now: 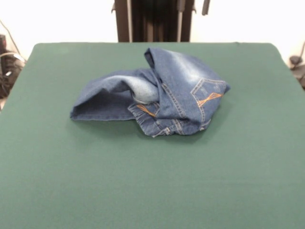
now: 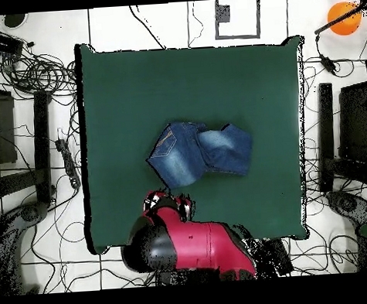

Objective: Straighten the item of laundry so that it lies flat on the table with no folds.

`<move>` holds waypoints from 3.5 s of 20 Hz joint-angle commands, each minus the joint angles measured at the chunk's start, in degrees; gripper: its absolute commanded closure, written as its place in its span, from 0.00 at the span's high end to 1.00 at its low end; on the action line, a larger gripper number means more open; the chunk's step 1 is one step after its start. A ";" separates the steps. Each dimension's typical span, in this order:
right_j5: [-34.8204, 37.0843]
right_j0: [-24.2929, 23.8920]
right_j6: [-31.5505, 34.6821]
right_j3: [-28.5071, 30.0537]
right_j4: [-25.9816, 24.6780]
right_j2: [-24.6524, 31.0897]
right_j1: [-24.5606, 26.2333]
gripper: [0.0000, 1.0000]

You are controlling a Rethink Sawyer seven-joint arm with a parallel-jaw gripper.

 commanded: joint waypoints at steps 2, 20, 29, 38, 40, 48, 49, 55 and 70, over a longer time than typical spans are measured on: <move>-4.00 -0.94 2.92 2.56 -3.27 6.29 7.69 1.00; 3.21 -8.46 -2.70 -6.75 -5.54 9.81 11.01 1.00; 14.76 -12.05 -5.73 -15.86 -4.50 12.71 12.65 1.00; 24.31 -14.89 -8.48 -19.39 -4.68 15.74 10.58 1.00; 27.46 -15.39 -9.39 -20.22 -4.78 16.27 9.35 1.00; 29.35 -17.18 -10.28 -26.62 -7.44 18.32 13.34 1.00; 29.86 -17.45 -10.64 -27.43 -7.68 18.67 13.72 1.00; 36.71 -17.96 -12.37 -30.86 -7.36 19.35 12.27 1.00; 33.64 -18.86 -11.52 -37.40 -11.78 20.51 21.72 1.00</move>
